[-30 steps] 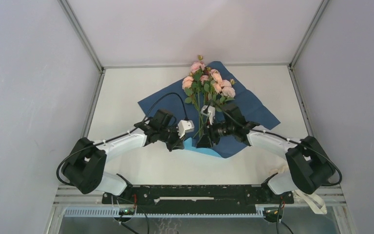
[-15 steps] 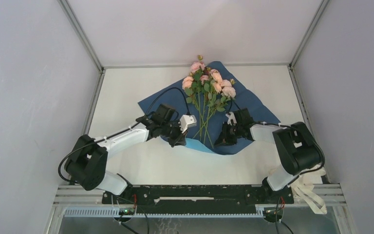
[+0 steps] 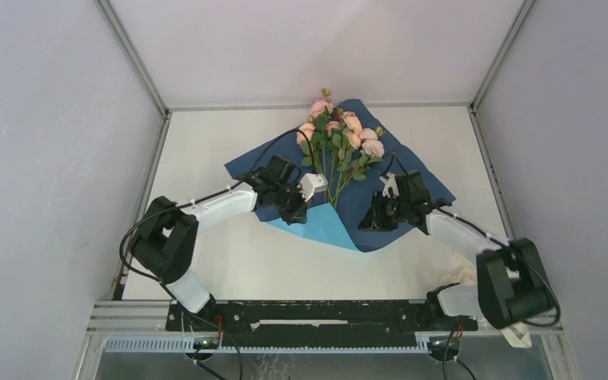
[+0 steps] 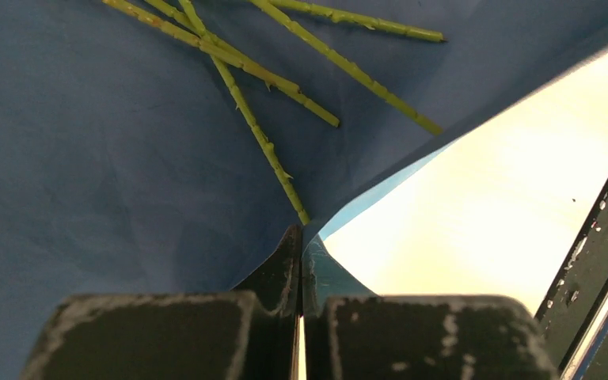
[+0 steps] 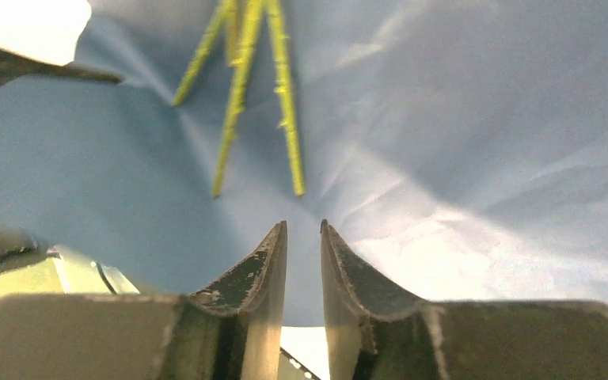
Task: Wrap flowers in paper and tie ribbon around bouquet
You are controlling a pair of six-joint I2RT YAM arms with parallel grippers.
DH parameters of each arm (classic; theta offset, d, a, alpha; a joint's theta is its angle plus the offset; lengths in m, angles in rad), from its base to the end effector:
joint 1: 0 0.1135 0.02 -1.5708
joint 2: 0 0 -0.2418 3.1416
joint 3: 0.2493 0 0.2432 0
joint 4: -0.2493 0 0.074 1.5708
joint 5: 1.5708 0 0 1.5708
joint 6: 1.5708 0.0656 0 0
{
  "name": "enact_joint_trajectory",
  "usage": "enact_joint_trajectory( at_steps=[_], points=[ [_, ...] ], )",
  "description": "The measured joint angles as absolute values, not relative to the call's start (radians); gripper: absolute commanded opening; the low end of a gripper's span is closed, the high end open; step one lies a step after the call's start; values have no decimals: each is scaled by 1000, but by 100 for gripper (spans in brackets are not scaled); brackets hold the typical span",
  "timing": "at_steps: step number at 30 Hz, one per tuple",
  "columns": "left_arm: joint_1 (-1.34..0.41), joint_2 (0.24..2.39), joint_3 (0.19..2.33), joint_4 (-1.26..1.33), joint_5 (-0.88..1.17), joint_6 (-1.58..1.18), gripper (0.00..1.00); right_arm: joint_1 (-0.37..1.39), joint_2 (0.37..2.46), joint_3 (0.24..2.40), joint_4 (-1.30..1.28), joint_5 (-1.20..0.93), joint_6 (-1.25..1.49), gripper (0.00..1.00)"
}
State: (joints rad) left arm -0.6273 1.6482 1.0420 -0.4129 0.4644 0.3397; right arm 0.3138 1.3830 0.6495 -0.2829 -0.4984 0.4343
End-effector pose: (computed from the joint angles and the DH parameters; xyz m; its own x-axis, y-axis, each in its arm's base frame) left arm 0.2549 -0.2211 0.1566 -0.4119 0.6666 -0.6213 0.9038 0.3860 -0.1850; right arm 0.2370 0.1099 0.1259 -0.9484 0.0808 -0.3065 -0.1228 0.7979 0.5902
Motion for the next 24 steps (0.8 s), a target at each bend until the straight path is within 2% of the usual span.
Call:
enact_joint_trajectory(
  at_steps=[4, 10, 12, 24],
  points=[
    [-618, 1676, 1076, -433, 465, 340, 0, 328, 1203, 649, -300, -579, 378, 41],
    [-607, 1725, 1110, -452, 465, 331, 0, 413, 1050, 607, -214, -693, 323, 51],
    [-604, 1736, 1114, -455, 464, 322, 0, 441, 1008, 563, -160, -697, 317, 57],
    [-596, 1751, 1117, -458, 465, 309, 0, 506, 1161, 468, -10, -502, 311, 57]
  ],
)
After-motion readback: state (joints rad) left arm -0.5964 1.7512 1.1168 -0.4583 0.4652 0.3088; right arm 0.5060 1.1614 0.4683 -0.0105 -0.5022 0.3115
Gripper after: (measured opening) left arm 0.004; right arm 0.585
